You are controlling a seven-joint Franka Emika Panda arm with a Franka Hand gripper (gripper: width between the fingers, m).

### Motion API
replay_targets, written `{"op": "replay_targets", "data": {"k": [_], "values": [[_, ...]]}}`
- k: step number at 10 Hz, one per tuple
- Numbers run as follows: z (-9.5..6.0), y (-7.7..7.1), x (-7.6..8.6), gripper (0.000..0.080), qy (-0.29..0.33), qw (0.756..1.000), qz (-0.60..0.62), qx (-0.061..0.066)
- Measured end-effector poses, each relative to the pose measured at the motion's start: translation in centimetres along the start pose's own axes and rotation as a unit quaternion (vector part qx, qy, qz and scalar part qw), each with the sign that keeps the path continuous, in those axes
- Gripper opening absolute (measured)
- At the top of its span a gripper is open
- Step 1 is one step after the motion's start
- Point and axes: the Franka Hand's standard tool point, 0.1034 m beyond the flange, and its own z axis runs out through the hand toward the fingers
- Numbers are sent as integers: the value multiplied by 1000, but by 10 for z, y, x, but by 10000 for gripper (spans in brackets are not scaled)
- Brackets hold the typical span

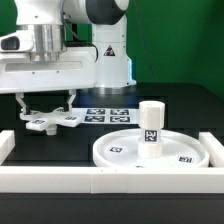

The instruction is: Assemble round table

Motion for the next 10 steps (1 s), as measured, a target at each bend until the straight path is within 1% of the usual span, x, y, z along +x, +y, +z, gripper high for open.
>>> {"op": "replay_targets", "data": {"k": [5,7,10], "values": [[6,-5,-8,649,-7,1000,1,3],[7,-4,-10,649,-8,1000,1,4],[13,-5,-14,649,-14,1000,2,6]]}}
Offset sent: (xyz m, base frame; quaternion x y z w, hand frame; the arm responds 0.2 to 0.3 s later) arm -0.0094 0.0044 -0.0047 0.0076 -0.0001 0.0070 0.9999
